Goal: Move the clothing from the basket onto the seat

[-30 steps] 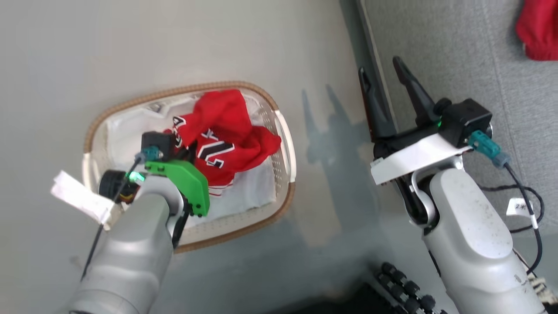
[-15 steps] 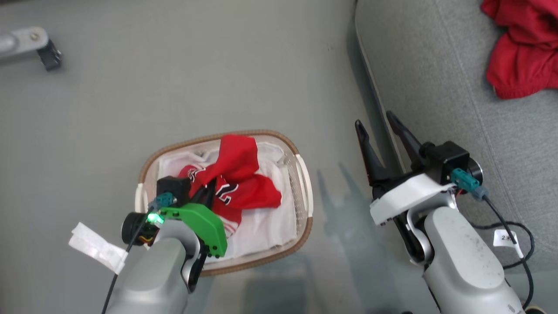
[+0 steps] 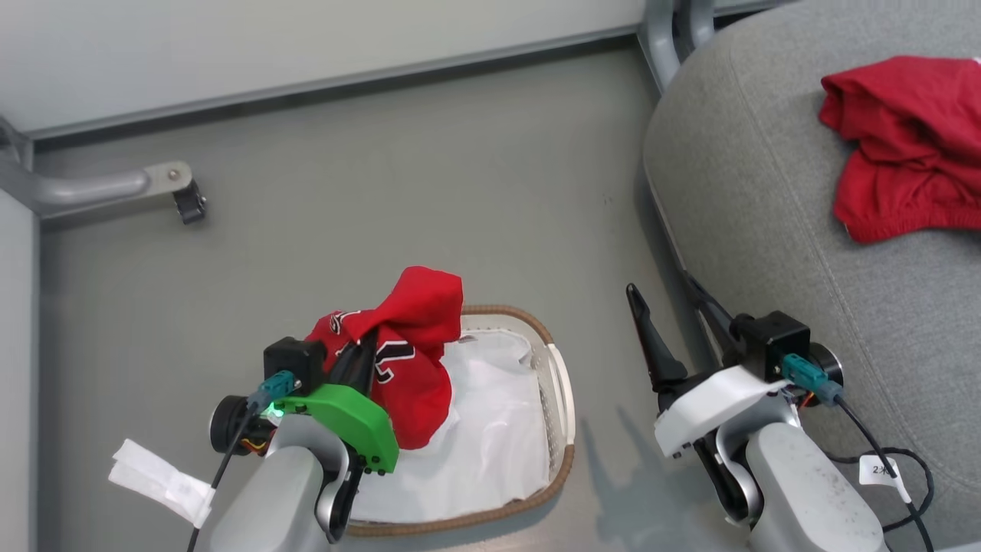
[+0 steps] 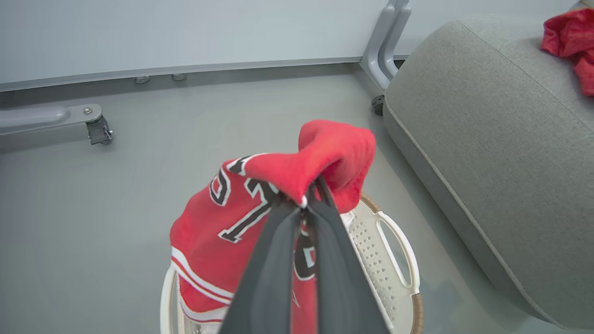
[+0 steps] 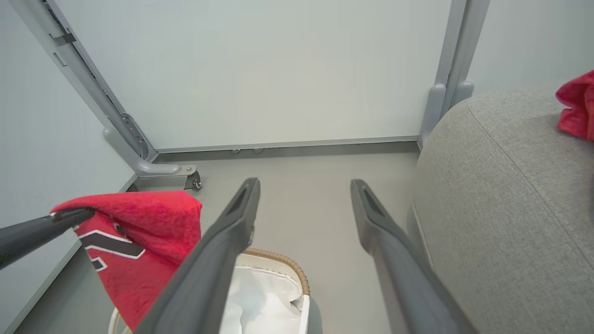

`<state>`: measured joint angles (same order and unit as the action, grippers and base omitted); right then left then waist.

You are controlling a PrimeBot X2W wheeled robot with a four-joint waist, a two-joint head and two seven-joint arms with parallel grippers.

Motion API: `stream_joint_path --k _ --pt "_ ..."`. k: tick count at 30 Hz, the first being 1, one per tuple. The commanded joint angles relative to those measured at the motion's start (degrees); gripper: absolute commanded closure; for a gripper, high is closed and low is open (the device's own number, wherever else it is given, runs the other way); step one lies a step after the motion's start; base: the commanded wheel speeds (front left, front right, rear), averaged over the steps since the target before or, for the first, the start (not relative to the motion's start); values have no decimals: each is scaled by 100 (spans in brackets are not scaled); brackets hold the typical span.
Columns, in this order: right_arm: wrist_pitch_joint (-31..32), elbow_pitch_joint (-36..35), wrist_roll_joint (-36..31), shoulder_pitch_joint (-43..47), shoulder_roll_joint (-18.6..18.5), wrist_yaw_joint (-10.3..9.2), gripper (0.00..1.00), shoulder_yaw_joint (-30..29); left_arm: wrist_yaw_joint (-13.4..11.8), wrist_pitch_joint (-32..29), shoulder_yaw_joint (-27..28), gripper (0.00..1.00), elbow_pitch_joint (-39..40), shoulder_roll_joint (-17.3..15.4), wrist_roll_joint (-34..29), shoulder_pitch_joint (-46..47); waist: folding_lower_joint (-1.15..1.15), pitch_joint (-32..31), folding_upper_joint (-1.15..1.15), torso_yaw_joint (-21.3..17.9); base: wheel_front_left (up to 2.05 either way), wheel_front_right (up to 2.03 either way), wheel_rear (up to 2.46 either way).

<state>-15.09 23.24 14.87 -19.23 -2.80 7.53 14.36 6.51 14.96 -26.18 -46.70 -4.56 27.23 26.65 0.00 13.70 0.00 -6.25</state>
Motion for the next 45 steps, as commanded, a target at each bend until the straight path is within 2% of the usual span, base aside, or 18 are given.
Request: stream_joint_path --k 1,12,18,27,34,45 --pt "-10 20 4 113 -30 -8 0 1 1 33 104 100 111 -34 -94 -127 0 -288 0 145 0 0 0" --pt "-10 85 -18 483 -29 -7 0 30 47 33 582 100 1109 13 -565 -480 0 -851 0 203 0 0 0" --pt "-10 126 10 646 -30 -8 0 78 60 33 655 100 1509 69 -723 -490 0 -1051 0 224 0 0 0" --pt "-10 127 26 742 -29 -7 0 124 82 34 560 100 2201 112 -854 -316 0 -1187 0 240 0 0 0" --pt "-10 104 -6 812 -29 -8 0 155 -25 16 403 100 2653 132 -893 -123 0 -1197 0 247 0 0 0" --pt "-10 61 77 605 -28 -8 0 434 -131 -85 208 100 2818 143 -788 -152 0 -1116 0 269 0 0 0"
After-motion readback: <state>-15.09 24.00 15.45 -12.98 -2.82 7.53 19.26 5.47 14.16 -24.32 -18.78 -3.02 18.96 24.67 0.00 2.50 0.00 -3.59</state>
